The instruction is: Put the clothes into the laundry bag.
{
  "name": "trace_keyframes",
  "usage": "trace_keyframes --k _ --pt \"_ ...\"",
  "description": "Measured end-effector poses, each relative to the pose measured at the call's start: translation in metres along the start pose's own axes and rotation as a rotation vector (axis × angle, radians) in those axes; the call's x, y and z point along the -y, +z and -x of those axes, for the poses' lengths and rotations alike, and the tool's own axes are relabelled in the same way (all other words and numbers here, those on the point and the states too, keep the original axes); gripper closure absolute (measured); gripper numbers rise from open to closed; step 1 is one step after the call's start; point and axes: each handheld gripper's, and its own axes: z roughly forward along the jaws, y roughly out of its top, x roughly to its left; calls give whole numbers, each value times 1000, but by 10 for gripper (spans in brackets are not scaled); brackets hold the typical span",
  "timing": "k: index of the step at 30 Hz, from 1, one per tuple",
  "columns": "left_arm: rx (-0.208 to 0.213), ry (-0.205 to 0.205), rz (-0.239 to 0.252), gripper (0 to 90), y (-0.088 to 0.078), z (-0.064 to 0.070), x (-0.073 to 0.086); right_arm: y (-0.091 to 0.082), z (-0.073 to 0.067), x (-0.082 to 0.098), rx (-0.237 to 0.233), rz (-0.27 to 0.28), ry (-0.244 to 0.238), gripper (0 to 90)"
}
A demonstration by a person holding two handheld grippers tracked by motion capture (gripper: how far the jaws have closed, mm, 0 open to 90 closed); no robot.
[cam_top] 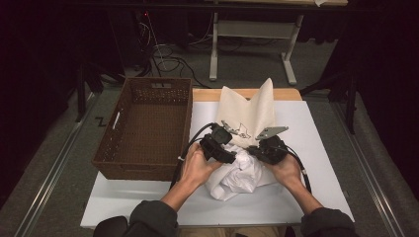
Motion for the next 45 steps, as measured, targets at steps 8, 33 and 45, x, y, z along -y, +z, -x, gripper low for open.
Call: trace_keyframes --k 8,33,45 --pt "-37 0 -114 465 42 -6 22 3 0 0 2 -9 -6 889" --pt "-2 -59 -52 832 64 -7 -12 -11 -22 -15 -27 67 -103 890" --pt "-8 -13 -40 506 14 -5 8 1 -9 -5 12 -10 -53 890"
